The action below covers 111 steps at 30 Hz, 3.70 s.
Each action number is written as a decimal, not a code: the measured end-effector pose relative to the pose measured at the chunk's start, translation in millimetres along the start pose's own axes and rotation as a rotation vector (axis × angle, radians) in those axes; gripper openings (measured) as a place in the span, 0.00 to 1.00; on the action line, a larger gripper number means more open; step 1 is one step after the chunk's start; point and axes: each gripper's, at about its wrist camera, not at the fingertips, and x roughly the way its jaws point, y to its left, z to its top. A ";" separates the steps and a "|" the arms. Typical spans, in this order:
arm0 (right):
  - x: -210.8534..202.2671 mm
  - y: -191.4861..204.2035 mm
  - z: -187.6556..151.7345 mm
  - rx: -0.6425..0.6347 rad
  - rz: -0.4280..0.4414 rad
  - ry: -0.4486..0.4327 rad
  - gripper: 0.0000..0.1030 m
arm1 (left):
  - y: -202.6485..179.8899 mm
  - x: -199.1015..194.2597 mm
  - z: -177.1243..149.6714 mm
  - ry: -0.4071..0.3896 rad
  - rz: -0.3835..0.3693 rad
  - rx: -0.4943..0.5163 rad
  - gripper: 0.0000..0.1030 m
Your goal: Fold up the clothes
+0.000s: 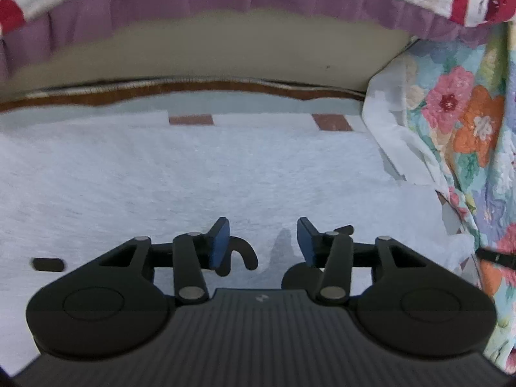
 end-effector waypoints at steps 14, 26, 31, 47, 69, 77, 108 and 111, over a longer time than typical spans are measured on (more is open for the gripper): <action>14.7 70.5 4.7 -0.319 0.288 -0.111 0.52 | 156.5 -135.4 -11.3 -0.166 0.362 -0.200 0.61; 129.9 100.0 105.2 -0.394 0.320 0.056 0.15 | 248.8 -153.0 -3.2 -0.245 0.320 -0.374 0.58; 141.5 82.7 107.5 -0.265 0.423 0.058 0.35 | 244.3 -120.8 14.8 -0.206 0.217 -0.331 0.59; 142.5 104.6 72.1 -0.349 0.497 0.003 0.22 | 218.8 -87.1 19.0 -0.226 0.257 -0.274 0.58; 155.7 71.8 68.4 -0.057 0.598 0.114 0.39 | 234.8 -88.6 11.1 -0.207 0.230 -0.356 0.32; 177.5 73.3 89.2 -0.036 0.565 0.062 0.53 | 232.7 -90.3 9.9 -0.194 0.224 -0.327 0.15; 152.9 122.0 63.4 -0.301 0.574 0.030 0.37 | 246.5 -96.8 3.0 -0.167 0.100 -0.273 0.17; 158.8 113.0 72.7 -0.199 0.562 0.016 0.37 | 240.3 -96.1 2.6 -0.145 0.160 -0.230 0.18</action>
